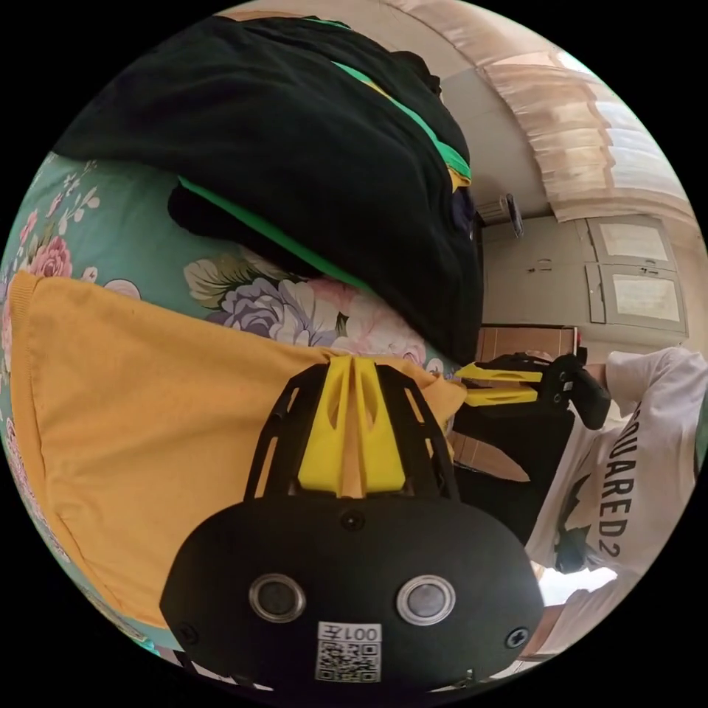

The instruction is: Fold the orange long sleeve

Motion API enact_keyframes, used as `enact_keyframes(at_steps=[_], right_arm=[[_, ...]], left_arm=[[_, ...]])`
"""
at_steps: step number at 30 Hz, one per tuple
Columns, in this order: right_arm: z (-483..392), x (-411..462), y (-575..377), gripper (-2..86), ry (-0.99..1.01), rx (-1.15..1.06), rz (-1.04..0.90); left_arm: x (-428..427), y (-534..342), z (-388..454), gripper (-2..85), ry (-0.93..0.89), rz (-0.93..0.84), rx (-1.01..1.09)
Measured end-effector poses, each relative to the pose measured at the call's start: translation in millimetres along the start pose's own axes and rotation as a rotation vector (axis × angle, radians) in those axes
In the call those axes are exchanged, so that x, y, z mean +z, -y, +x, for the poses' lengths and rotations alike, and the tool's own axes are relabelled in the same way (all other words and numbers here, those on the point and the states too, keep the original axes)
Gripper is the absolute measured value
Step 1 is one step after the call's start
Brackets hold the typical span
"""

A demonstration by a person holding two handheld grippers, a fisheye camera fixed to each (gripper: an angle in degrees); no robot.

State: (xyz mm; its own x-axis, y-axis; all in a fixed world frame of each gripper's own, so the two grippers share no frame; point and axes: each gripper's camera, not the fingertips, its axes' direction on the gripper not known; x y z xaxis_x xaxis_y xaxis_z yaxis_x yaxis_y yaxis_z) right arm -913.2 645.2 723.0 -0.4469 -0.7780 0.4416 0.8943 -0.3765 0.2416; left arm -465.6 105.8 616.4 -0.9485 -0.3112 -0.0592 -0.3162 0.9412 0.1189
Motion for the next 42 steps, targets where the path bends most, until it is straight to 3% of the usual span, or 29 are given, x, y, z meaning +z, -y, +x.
enact_keyframes(at_steps=[6,15,25,35,42], right_arm=[[0,3,-5,7.2,-0.004,-0.03,0.0],[0,4,-10,6.5,0.017,-0.041,0.005],[-2,0,-17,2.3,0.049,-0.069,0.025],[-14,-3,-29,0.4,0.035,-0.077,0.014],[-17,-13,-23,0.4,0.054,-0.093,0.005]], left_arm=[[1,-4,7,7.1,-0.023,-0.009,0.02],[7,-5,42,8.3,0.297,-0.098,0.05],[15,-16,45,0.0,0.232,-0.085,0.036],[-22,-49,5,-0.9,-0.026,0.055,-0.088],[-25,-84,-5,-0.7,-0.083,0.148,-0.172]])
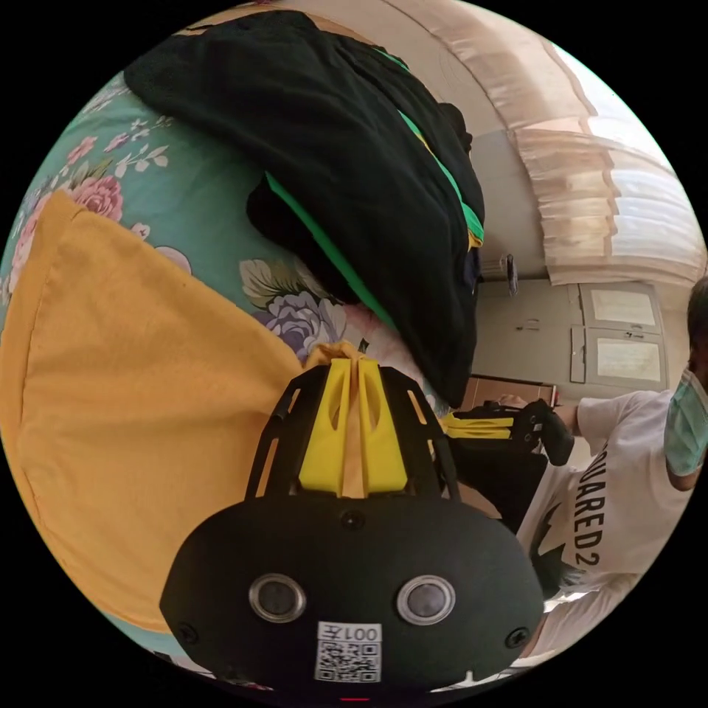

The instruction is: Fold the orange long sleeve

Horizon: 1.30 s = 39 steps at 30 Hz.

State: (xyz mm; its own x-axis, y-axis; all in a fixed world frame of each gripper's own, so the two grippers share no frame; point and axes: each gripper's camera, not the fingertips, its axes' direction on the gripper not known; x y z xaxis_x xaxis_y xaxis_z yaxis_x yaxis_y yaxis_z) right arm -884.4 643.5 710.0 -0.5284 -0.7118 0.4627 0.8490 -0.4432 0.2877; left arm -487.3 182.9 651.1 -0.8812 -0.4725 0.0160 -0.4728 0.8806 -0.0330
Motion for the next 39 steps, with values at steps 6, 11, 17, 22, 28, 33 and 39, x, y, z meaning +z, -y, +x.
enact_keyframes(at_steps=[6,11,17,22,28,33,39], right_arm=[[10,-17,-3,0.9,0.045,0.07,0.025],[-2,-43,-7,1.7,0.017,0.041,0.012],[-41,-65,26,2.5,-0.019,-0.099,0.034],[-81,-76,74,5.1,0.072,-0.169,0.091],[-163,-65,150,7.4,-0.001,-0.294,0.101],[-211,-45,194,6.1,-0.144,-0.328,0.035],[-232,-47,208,1.5,-0.207,-0.323,-0.024]], left_arm=[[7,-20,-2,3.2,0.015,-0.022,-0.018],[-35,-79,5,6.8,0.033,0.159,-0.043],[-89,-208,2,9.2,0.199,0.266,-0.192],[-97,-347,-18,10.8,0.233,0.321,-0.43],[-74,-463,-42,12.9,0.064,0.498,-0.55],[-57,-478,-45,8.5,-0.015,0.596,-0.451],[-43,-484,-33,-0.2,0.123,0.559,-0.49]])
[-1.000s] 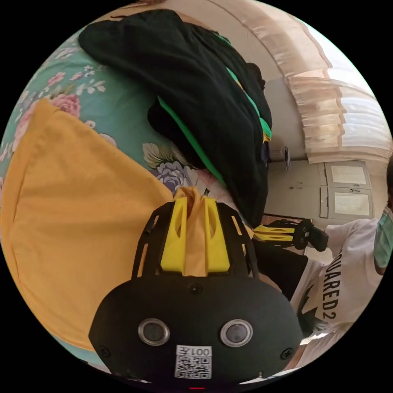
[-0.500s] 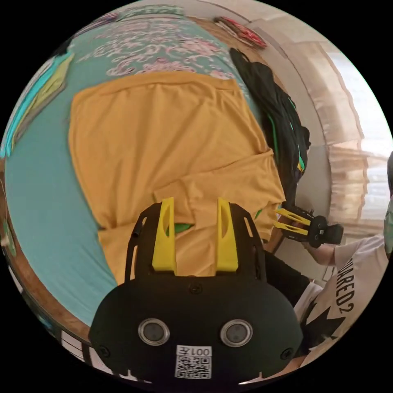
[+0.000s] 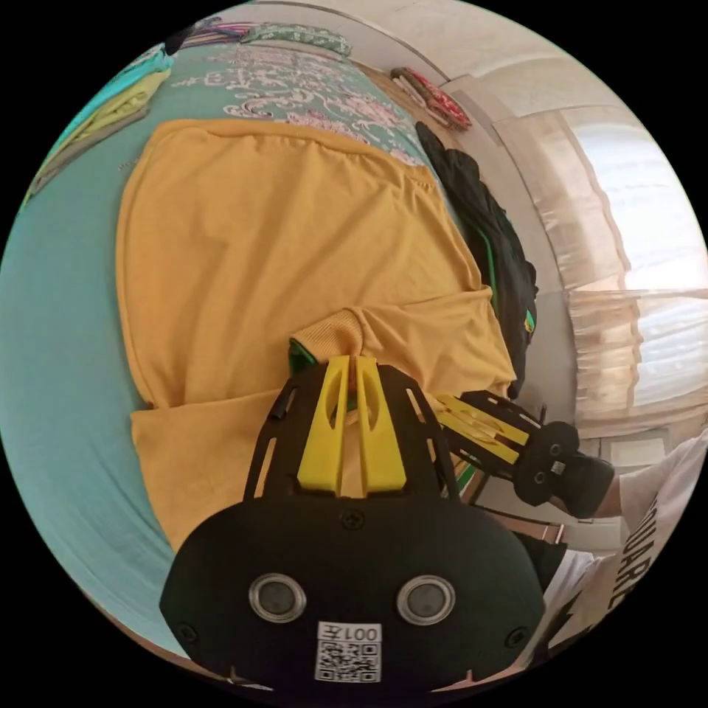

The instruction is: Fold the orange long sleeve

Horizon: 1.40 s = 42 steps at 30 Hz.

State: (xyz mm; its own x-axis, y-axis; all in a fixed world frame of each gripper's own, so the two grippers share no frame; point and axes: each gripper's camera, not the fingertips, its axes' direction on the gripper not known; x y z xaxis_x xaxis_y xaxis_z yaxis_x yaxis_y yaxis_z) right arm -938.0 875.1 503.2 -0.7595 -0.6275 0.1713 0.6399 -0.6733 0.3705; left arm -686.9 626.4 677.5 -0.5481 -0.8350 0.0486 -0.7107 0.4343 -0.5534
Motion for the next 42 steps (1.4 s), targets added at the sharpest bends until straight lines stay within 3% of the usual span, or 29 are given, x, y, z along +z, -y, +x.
enact_keyframes(at_steps=[6,12,17,20,22,25,26,29,32,37,42], right_arm=[[19,-72,1,0.8,0.051,0.107,0.121],[5,-61,25,0.9,0.094,0.047,0.051],[29,-94,14,1.0,0.224,0.101,0.075],[54,-124,-11,1.1,0.177,0.189,0.085],[67,-130,-25,1.1,0.175,0.214,0.031],[78,-108,-43,1.5,0.38,0.168,-0.155],[83,-112,-50,1.9,0.406,0.17,-0.133],[103,-141,-64,4.4,0.316,0.234,-0.147],[133,-152,-88,9.3,0.386,0.434,-0.228],[159,-143,-94,12.6,0.57,0.566,-0.237],[162,-140,-65,10.1,0.435,0.623,-0.342]], left_arm=[[-43,-30,17,-0.8,0.038,0.066,-0.002],[-46,-48,-3,-0.6,0.12,0.031,-0.036],[-51,-79,-22,1.9,0.069,0.085,-0.142],[-67,-100,-29,2.7,0.087,0.129,-0.231],[-74,-114,-30,3.2,0.108,0.126,-0.268],[-83,-144,-22,4.5,0.196,0.078,-0.292],[-86,-158,-17,5.0,0.237,0.053,-0.3],[-95,-195,-9,7.1,0.283,0.01,-0.341],[-100,-227,-3,9.0,0.161,0.061,-0.361],[-100,-250,1,11.9,0.104,0.099,-0.448],[-102,-249,8,10.2,0.159,0.119,-0.496]])
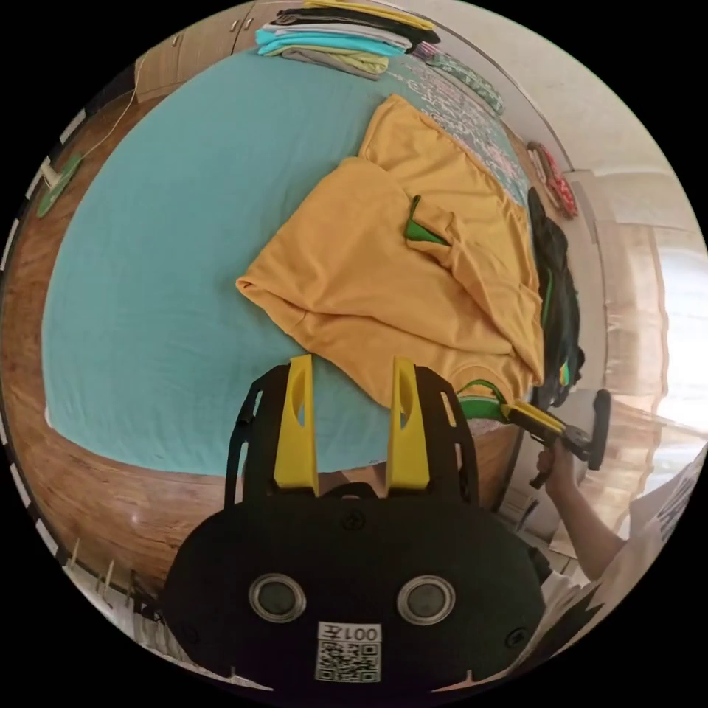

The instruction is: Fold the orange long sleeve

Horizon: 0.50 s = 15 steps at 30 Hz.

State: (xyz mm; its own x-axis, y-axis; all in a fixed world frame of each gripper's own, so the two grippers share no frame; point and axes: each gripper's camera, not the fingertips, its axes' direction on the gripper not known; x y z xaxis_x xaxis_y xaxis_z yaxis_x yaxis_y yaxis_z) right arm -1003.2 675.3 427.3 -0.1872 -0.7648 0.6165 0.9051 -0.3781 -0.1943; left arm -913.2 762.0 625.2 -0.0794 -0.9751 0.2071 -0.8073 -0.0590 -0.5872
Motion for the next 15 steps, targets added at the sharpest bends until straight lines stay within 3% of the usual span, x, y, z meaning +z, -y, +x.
enact_keyframes(at_steps=[2,5,15], right_arm=[[-6,-11,2,5.9,-0.027,-0.014,0.009],[-4,-27,0,3.7,-0.037,-0.053,0.003],[22,-50,-5,2.5,0.03,-0.061,-0.008]], left_arm=[[-2,2,7,1.2,0.096,-0.035,0.027],[-5,0,7,-0.5,-0.032,-0.09,0.023],[-33,-17,-18,-1.0,-0.087,-0.051,-0.04]])
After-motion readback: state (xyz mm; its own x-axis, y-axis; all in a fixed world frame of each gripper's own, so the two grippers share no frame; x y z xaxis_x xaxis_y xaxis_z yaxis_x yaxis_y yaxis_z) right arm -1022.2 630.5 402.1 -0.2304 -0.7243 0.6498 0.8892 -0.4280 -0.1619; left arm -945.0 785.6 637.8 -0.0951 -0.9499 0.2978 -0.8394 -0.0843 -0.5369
